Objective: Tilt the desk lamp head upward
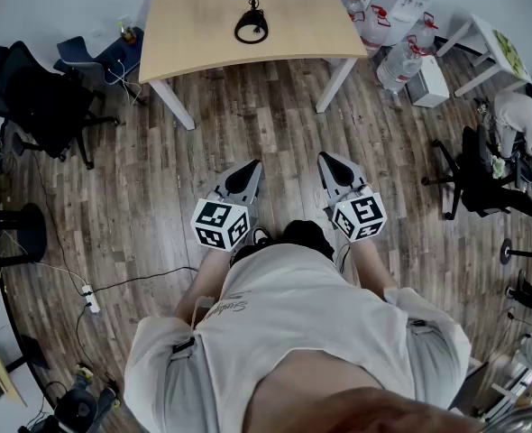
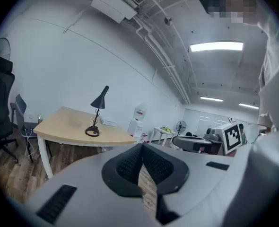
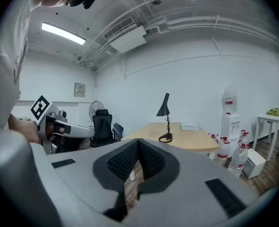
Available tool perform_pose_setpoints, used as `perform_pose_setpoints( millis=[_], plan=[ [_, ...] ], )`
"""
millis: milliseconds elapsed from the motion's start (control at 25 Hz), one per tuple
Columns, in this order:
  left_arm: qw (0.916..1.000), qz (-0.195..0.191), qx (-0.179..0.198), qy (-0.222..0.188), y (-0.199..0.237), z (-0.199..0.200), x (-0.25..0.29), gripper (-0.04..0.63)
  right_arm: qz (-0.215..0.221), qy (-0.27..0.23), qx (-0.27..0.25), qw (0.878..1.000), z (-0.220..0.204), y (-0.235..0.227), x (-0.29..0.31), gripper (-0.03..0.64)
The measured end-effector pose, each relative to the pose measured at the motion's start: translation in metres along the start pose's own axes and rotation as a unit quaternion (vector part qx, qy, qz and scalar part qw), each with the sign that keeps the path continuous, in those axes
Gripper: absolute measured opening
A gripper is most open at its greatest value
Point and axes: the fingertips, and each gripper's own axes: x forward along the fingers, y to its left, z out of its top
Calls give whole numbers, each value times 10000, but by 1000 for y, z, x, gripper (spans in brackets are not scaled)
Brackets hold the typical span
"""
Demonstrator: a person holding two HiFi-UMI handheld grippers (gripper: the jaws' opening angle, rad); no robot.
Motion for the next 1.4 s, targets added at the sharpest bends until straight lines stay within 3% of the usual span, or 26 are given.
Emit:
perform_pose_setpoints(
  millis=[520, 760, 960, 1240, 1400],
  plan=[
    [9997, -57, -245, 83, 24, -8, 12, 14, -100, 58, 35, 9999, -1, -5, 16, -5],
    [9995, 24, -260, 167, 43, -6, 42, 14, 82, 262, -48, 9996, -17, -25, 46, -5],
    [9993, 182, -204, 256, 65, 17, 73, 14, 273, 371, -21, 9989, -20, -51, 89, -5],
    [9989, 238, 265, 311, 91, 67, 162, 14, 574, 150, -211, 9980, 1, -112, 158, -5],
    [9977, 458, 389, 318, 111, 87, 202, 14, 835, 102, -202, 9963, 7, -148, 191, -5]
  ],
)
